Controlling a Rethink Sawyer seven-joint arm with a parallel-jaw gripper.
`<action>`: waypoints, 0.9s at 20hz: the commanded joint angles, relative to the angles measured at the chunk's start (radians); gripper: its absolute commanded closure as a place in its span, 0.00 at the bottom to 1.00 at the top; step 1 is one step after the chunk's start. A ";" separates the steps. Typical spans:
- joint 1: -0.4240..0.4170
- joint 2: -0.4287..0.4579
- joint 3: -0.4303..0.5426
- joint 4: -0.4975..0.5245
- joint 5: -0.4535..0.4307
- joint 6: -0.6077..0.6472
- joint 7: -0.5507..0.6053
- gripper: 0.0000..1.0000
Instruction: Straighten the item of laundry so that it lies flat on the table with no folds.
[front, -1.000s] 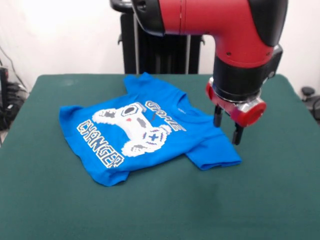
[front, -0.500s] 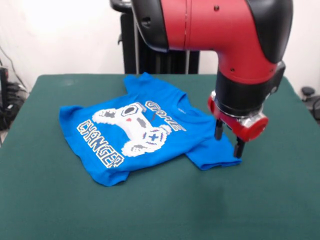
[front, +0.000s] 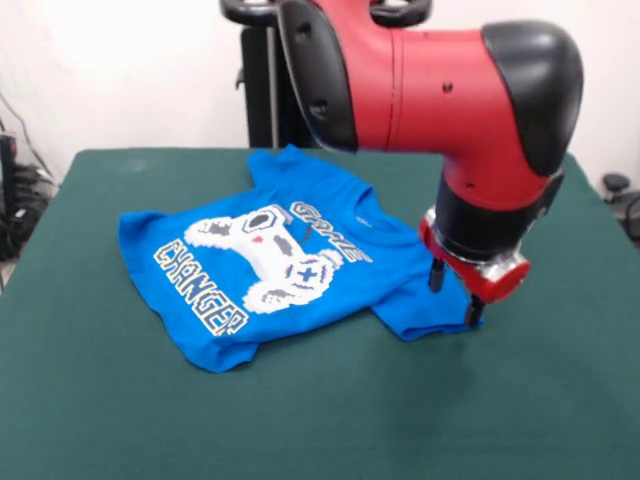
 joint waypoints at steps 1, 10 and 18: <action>0.048 0.062 -0.004 0.063 -0.005 -0.131 0.139 0.00; 0.074 0.149 -0.027 0.045 -0.016 -0.284 0.151 0.00; 0.079 0.135 -0.022 0.092 -0.002 -0.372 0.150 0.00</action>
